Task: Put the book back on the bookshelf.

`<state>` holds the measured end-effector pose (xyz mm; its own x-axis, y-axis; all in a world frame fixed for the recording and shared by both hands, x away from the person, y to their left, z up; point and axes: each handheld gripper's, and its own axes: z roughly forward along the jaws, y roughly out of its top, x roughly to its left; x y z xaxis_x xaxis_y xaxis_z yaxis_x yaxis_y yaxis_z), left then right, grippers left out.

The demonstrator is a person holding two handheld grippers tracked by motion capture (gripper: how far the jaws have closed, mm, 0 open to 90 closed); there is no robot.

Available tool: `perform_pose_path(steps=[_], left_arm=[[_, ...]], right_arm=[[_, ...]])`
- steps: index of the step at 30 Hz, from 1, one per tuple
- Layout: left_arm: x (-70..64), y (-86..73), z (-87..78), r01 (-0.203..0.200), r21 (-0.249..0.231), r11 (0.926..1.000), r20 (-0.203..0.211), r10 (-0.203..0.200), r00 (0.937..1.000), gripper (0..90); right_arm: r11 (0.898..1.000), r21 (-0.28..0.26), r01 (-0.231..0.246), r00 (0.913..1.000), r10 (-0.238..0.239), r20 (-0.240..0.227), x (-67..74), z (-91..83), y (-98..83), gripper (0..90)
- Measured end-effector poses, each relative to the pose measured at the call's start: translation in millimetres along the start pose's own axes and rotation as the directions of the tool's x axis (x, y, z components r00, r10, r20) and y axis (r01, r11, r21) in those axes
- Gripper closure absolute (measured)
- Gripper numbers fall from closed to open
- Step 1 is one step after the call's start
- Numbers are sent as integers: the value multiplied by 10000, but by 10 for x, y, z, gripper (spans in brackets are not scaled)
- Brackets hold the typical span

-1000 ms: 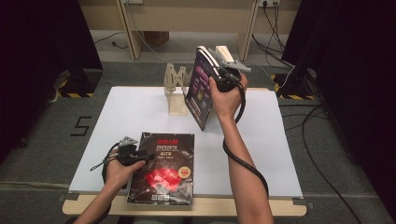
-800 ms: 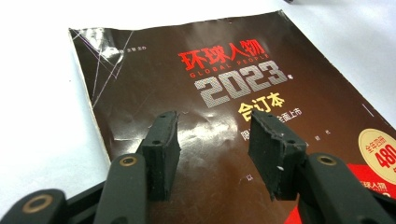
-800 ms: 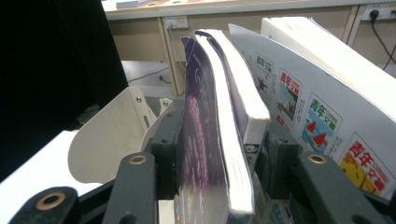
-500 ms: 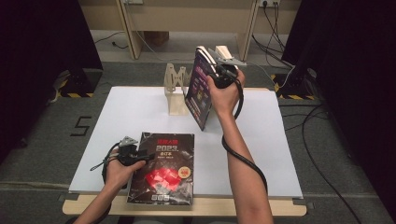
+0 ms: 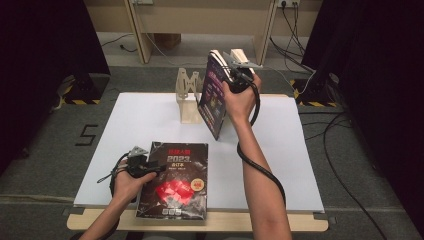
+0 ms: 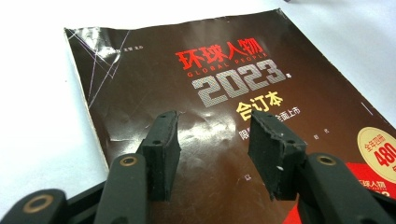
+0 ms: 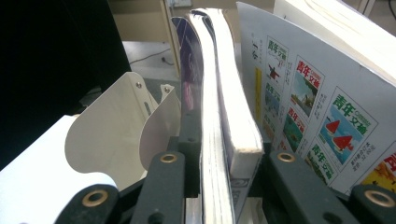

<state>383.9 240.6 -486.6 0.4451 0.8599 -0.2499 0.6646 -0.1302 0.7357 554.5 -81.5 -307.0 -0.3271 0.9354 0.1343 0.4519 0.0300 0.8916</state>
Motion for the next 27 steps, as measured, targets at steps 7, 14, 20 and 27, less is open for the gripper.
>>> perform_pose_path(steps=[7,14,20,27], left_arm=[[17,-3,-4,17,4,10000,10,-17,10000,522],[40,1,-9,-4,-16,10000,-15,4,10000,525],[18,-3,10,-72,-20,10000,48,72,10000,526],[16,-2,4,-102,-6,9999,48,102,9999,528]], right_arm=[[9997,-223,-64,9999,61,-98,81,-9,-6,768],[9947,-1023,142,9993,-106,348,165,-22,50,769],[9918,-1263,215,9979,-136,636,157,19,-55,767],[9863,-1371,917,9907,-764,1128,200,-26,-147,756]])
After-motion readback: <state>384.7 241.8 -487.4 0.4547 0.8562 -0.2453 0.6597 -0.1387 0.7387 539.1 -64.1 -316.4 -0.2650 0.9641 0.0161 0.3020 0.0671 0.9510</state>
